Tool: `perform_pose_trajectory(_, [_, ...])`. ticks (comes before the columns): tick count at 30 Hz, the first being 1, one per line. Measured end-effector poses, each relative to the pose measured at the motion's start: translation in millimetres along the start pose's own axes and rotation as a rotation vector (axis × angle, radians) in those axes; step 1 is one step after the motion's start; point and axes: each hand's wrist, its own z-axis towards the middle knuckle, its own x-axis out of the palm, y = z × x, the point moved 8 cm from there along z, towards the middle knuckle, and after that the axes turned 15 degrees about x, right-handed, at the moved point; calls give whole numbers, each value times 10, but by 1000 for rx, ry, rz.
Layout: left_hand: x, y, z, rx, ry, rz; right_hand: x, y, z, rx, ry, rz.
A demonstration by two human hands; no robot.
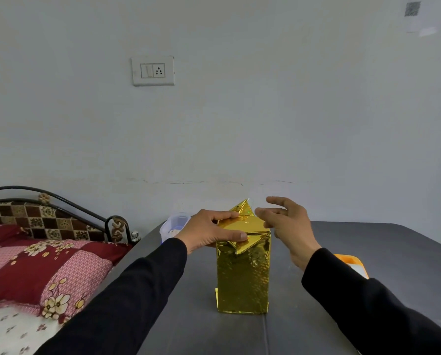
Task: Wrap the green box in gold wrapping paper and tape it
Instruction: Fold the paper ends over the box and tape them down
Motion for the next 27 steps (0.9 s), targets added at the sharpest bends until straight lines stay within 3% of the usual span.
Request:
perform_pose_trajectory(10, [-14,23,-2,48,4,45,240,13,197,187,108,-257])
perform_pose_trajectory(21, [-5,95,49,66,5,70,301,-1,231,153,84,-355])
perform_pose_trajectory(27, [4,85,44,53,-1,38,322,78,189,0,-37,-543])
